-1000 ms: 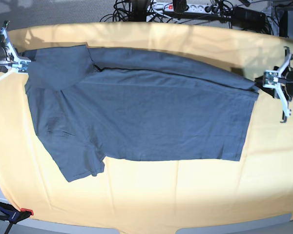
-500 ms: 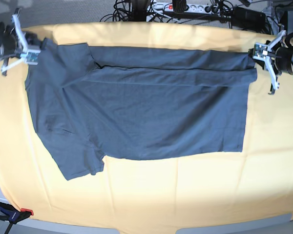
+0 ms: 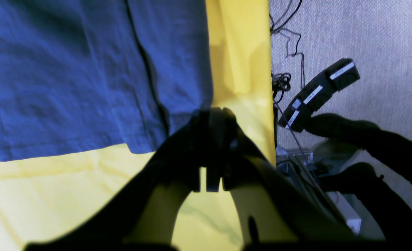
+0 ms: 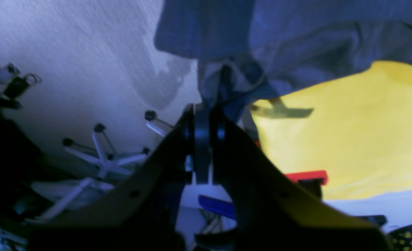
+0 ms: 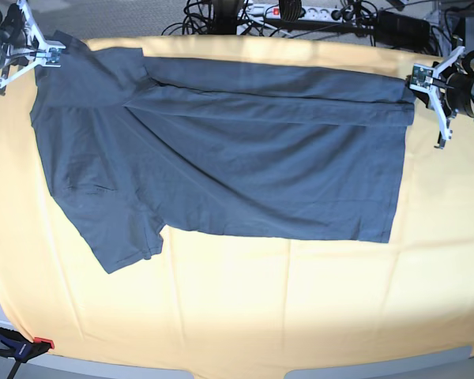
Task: Fold the T-shirt properly
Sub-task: 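Pull the shirt further and smooth it flat with both grippers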
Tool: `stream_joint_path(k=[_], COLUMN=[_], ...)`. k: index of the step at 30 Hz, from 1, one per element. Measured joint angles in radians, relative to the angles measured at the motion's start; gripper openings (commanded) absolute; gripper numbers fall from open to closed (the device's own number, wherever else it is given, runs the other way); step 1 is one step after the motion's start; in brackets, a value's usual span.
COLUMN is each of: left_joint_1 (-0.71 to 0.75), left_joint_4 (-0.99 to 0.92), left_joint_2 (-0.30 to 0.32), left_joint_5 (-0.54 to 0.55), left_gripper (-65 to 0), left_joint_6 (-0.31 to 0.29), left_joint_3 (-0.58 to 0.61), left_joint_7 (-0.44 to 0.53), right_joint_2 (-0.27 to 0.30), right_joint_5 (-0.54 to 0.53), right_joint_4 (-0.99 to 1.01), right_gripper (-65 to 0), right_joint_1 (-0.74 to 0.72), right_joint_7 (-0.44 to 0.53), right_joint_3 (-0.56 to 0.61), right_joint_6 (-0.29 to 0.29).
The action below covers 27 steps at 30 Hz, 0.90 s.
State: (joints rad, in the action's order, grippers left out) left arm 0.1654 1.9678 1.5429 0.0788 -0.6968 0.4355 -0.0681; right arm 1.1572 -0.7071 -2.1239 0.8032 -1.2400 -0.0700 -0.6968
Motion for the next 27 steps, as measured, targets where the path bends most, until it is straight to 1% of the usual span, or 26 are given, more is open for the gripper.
stream_joint_path(k=[5, 9, 12, 13, 20, 27], left_joint_1=[-0.002, -0.042, -0.058, -0.051, 0.051, 0.062], left_joint_4=[-0.050, -0.068, -0.072, -0.070, -0.024, -0.005], left_joint_2=[0.000, 0.000, 0.000, 0.000, 0.001, 0.000], left_joint_5=[0.000, 0.006, 0.063, 0.077, 0.072, 0.074], left_gripper=[-65.0, -65.0, -65.0, -65.0, -65.0, -65.0], left_joint_6=[0.000, 0.000, 0.000, 0.000, 0.000, 0.000], left_joint_3=[0.000, 0.000, 0.000, 0.000, 0.000, 0.000], left_joint_7=[0.009, 0.020, 0.025, 0.024, 0.023, 0.021], right_joint_2=[0.037, 0.039, 0.039, 0.039, 0.039, 0.039], right_joint_5=[0.000, 0.000, 0.000, 0.000, 0.000, -0.007], right_joint_4=[0.000, 0.000, 0.000, 0.000, 0.000, 0.000], right_gripper=[-65.0, -65.0, -65.0, -65.0, -65.0, -65.0], right_joint_1=[0.000, 0.000, 0.000, 0.000, 0.000, 0.000], right_joint_7=[0.003, 0.011, 0.015, 0.018, 0.021, 0.022], right_joint_3=[0.000, 0.000, 0.000, 0.000, 0.000, 0.000], right_joint_6=[0.000, 0.000, 0.000, 0.000, 0.000, 0.000])
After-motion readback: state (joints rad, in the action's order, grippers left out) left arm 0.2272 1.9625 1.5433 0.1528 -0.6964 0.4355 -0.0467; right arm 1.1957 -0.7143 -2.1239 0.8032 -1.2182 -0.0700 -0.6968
